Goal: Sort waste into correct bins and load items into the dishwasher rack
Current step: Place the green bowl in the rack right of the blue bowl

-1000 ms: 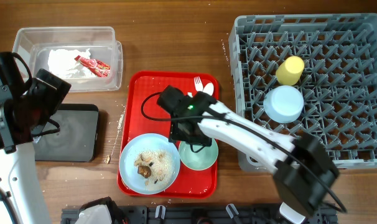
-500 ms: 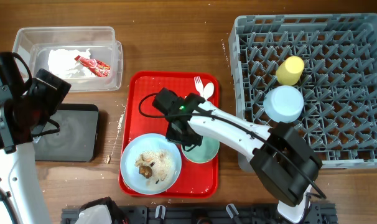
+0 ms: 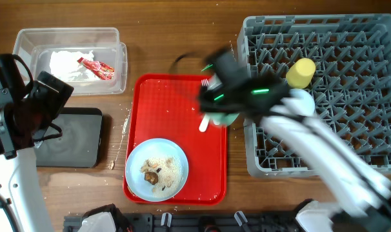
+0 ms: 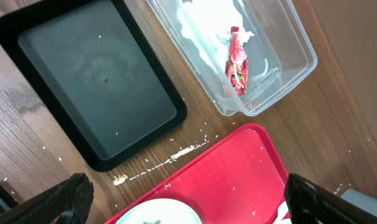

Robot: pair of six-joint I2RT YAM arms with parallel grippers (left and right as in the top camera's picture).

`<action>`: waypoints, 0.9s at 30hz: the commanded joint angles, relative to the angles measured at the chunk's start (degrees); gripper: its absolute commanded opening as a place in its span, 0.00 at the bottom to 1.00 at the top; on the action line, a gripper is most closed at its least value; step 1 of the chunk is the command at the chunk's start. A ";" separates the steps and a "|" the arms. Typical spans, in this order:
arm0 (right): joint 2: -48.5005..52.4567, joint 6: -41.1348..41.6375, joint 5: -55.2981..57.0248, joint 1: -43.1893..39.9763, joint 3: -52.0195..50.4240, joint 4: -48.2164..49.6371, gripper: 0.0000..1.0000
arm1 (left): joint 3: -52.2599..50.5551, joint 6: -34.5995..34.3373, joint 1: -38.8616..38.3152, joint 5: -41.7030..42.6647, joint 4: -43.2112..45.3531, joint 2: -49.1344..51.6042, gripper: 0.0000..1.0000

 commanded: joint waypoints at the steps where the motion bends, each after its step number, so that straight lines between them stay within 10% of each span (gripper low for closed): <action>1: -9.29 -14.36 -1.55 -15.76 1.49 -0.26 0.04 | 0.02 0.09 0.11 -0.57 0.11 0.00 1.00; 12: -0.13 -43.50 -54.51 -63.60 -1.01 -1.75 0.04 | 0.02 0.09 0.13 -0.57 0.11 0.00 1.00; 27: 25.59 -43.23 -65.66 -73.85 -1.01 -1.79 0.04 | 0.02 0.09 0.11 -0.57 0.11 0.00 1.00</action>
